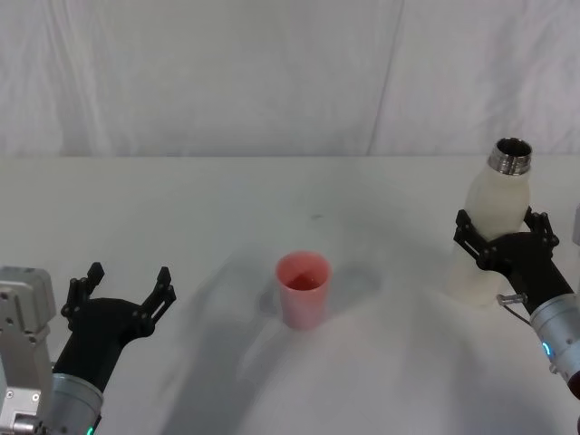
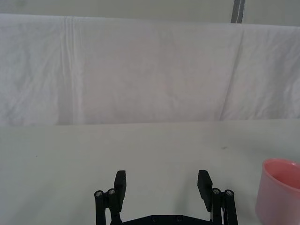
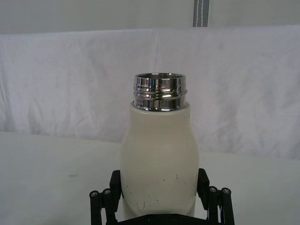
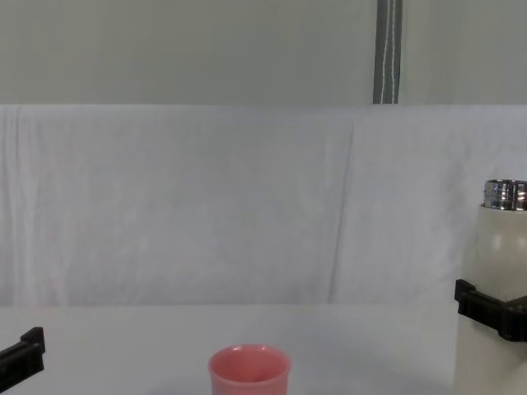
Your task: Grasp the thermos with one hand and pour water into the cup lid.
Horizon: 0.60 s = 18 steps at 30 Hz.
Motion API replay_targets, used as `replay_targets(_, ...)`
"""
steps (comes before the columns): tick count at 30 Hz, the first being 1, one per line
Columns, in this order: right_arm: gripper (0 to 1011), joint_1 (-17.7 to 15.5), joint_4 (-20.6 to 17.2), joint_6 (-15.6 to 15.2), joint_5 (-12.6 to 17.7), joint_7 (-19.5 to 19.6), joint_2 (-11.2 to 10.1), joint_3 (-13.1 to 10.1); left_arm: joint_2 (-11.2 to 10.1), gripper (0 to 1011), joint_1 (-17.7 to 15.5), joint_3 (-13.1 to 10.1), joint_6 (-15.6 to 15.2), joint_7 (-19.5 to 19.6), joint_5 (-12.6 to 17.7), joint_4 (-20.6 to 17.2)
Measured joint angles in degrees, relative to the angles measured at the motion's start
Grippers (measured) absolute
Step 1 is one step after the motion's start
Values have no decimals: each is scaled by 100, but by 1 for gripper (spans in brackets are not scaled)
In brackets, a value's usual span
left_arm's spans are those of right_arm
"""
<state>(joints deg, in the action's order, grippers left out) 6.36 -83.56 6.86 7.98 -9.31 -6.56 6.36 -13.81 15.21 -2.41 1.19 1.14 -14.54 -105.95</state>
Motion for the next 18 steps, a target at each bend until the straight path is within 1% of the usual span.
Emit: replay_targets(18, 1001, -183, -278, -124, -5, 14, -48, -2, 0, 1001, 0, 0, 0, 0, 0, 0)
